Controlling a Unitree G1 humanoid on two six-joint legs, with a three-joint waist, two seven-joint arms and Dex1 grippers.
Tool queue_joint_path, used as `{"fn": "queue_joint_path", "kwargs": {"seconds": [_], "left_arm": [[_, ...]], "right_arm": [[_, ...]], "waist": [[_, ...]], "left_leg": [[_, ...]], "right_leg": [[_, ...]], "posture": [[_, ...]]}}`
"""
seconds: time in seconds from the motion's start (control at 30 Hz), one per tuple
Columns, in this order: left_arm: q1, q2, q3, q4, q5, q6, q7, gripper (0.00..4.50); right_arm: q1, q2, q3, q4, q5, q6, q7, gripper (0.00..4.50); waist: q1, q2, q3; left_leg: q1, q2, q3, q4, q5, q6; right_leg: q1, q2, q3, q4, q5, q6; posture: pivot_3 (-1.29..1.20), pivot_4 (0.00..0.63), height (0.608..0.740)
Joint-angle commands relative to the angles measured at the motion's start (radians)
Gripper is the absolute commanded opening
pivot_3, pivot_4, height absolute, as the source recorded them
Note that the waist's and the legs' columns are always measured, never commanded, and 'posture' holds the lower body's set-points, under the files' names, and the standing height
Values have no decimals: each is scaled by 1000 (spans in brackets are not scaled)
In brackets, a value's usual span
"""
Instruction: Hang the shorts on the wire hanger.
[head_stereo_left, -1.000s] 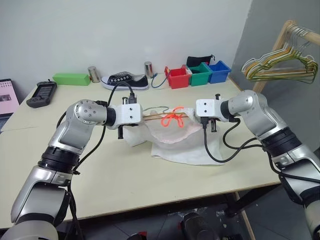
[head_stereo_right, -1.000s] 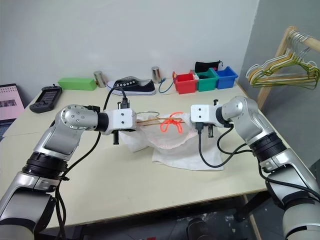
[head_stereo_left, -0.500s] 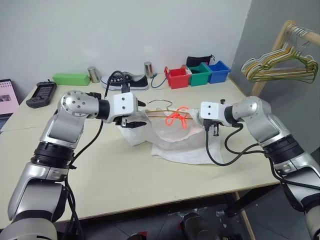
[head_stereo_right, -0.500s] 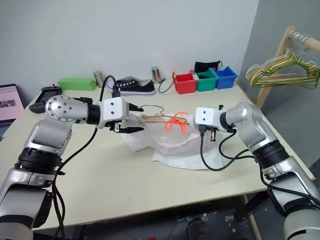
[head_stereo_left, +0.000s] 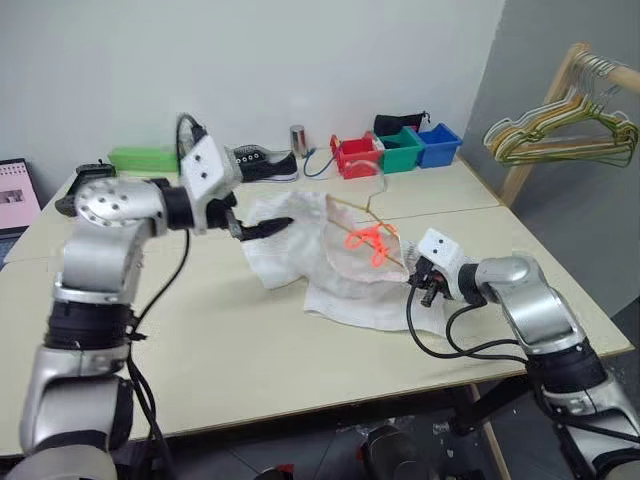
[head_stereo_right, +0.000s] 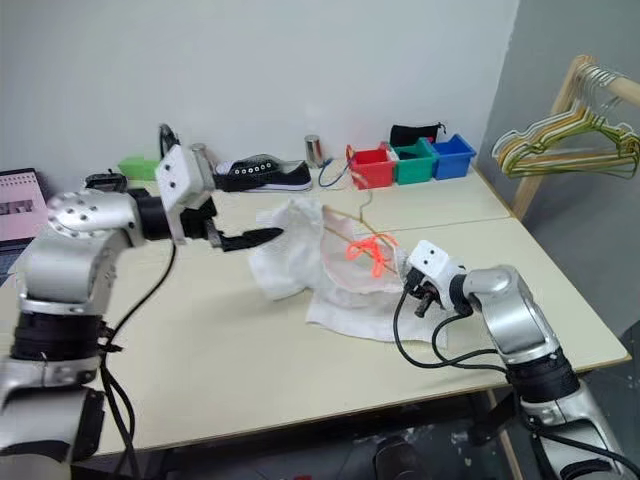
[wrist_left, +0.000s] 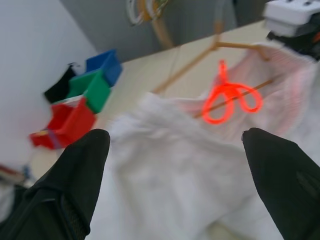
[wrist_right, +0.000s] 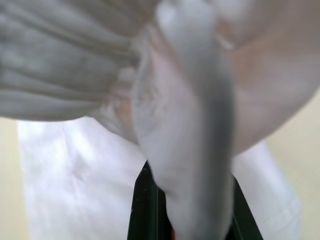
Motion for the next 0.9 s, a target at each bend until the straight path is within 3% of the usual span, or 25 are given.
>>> {"fn": "queue_joint_path", "kwargs": {"seconds": [0.03, 0.2, 0.43, 0.57, 0.9], "left_arm": [[2, -98, -33, -131, -62, 84, 96, 4489], [-28, -235, -91, -147, -81, 124, 174, 4489], [-96, -385, -177, -72, -61, 76, 207, 4489], [-137, -456, -217, -7, -33, 16, 216, 4489], [-328, -662, -228, 231, 27, -163, 281, 4489]], "right_arm": [[87, 32, -176, -196, 17, 263, -112, 0], [161, 40, -321, -305, 12, 453, -206, 0], [136, 153, -512, -362, -62, 562, -408, 0], [93, 177, -578, -349, -117, 562, -532, 0], [-61, 100, -540, -205, -173, 268, -771, 0]], "waist": [[2, 0, 0], [-15, 1, -1], [-113, 4, -5], [-174, 5, -5], [-276, 4, -4]], "left_leg": [[0, 0, 0, 0, 0, 0], [-1, -1, 3, 2, 0, 0], [-2, -1, 2, 0, 0, 0], [-2, -1, 3, -1, 0, 0], [-1, -2, 5, -5, -1, 1]], "right_leg": [[0, 0, 0, 0, 0, 0], [1, 0, 3, -2, 0, 1], [2, 0, 2, -2, -1, -1], [1, 0, 2, -2, -5, 0], [2, -1, 1, -4, -9, -1]], "posture": [[-373, 27, 740], [-458, 33, 740], [-544, 44, 740], [-564, 45, 740], [-560, 46, 740]]}}
